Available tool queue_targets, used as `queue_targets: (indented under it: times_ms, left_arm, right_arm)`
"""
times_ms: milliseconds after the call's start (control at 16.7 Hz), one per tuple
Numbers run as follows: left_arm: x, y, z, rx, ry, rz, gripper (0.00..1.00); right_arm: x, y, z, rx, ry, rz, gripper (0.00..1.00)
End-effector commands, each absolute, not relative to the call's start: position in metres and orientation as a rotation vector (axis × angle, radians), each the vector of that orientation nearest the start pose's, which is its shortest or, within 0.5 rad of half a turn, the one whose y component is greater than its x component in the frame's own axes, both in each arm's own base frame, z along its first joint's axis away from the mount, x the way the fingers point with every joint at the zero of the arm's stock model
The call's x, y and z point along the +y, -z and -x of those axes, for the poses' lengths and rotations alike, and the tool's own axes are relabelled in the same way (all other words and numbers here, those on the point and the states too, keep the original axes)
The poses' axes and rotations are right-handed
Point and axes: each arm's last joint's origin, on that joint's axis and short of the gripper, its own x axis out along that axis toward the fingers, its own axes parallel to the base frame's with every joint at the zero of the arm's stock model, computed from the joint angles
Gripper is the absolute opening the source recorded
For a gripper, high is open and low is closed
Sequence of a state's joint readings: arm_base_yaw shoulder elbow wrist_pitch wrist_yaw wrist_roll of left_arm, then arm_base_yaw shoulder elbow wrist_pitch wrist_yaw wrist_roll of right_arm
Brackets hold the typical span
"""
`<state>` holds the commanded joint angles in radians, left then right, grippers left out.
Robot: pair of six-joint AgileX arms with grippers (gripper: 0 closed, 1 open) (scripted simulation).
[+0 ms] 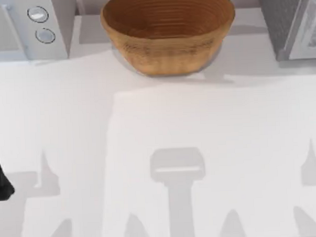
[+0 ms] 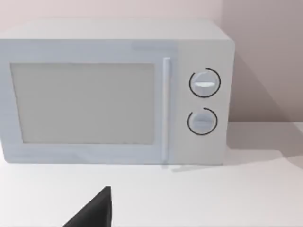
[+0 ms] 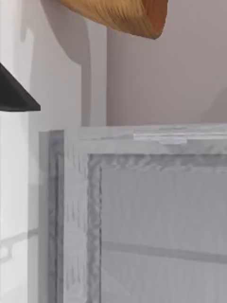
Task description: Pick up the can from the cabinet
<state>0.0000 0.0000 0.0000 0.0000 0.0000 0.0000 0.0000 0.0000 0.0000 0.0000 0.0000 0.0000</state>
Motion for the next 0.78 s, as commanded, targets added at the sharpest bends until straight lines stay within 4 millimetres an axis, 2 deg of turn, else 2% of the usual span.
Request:
queue_targets:
  times_ms: [180,360,540,780]
  left_arm:
    - [-0.001,-0.16,-0.106,0.0,0.0,0.0,1.0]
    - [-0.001,-0.16,-0.106,0.0,0.0,0.0,1.0]
    - [-0.001,-0.16,-0.106,0.0,0.0,0.0,1.0]
    - [-0.001,-0.16,-0.106,0.0,0.0,0.0,1.0]
  right_arm:
    - [-0.001,-0.162,-0.106,0.004,0.001,0.0,1.0]
    - [0.0,-0.185,-0.107,0.033,0.008,0.001,1.0]
    - [0.002,-0.232,-0.112,0.053,0.011,0.003,1.0]
    - [0.007,-0.319,-0.132,0.047,0.007,0.005,1.0]
